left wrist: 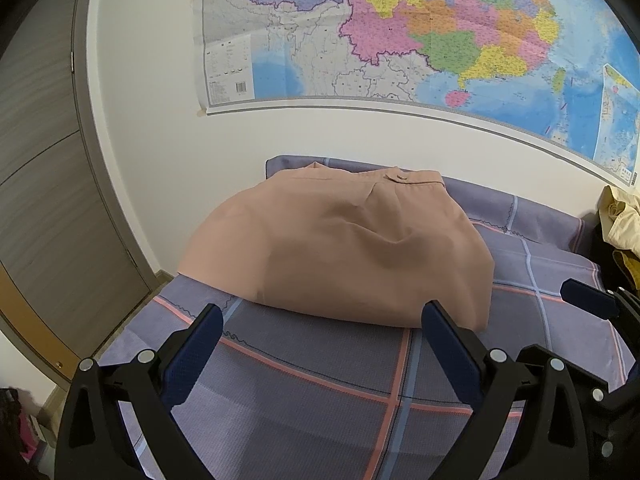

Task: Fold large clothes

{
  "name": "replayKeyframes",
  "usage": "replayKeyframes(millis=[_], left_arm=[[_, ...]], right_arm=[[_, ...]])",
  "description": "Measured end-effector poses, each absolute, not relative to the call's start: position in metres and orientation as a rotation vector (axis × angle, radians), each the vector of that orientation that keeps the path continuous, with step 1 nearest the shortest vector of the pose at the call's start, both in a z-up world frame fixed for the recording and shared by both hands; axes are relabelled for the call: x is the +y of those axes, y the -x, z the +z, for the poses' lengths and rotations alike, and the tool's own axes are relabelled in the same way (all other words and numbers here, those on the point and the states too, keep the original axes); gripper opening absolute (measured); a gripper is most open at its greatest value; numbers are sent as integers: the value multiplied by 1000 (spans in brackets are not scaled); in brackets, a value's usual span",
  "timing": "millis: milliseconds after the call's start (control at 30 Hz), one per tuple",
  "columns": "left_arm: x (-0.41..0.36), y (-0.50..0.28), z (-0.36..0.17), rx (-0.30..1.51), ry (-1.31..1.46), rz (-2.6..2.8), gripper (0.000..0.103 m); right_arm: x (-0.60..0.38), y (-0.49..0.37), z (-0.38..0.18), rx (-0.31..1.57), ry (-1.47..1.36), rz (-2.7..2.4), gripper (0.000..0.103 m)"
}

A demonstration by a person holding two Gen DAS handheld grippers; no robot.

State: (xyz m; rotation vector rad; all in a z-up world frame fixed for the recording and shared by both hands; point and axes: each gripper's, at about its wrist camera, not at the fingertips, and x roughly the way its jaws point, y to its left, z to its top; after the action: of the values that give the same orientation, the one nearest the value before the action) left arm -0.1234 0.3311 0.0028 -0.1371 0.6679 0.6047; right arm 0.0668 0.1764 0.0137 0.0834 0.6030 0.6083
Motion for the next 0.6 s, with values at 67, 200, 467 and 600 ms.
replayKeyframes(millis=[67,200,467,600], left_arm=[[331,124,3,667,136,604,96],[329,126,4,668,134,610,96],[329,125,5,670,129,610,96],[328,126,4,669,128,608,96]], right_arm=[[176,-65,14,599,-85,607,97],[174,-65,14,599,-88,605,97],[174,-67,13,601,-91,605,97],[174,-66,14,598,-94,606,97]])
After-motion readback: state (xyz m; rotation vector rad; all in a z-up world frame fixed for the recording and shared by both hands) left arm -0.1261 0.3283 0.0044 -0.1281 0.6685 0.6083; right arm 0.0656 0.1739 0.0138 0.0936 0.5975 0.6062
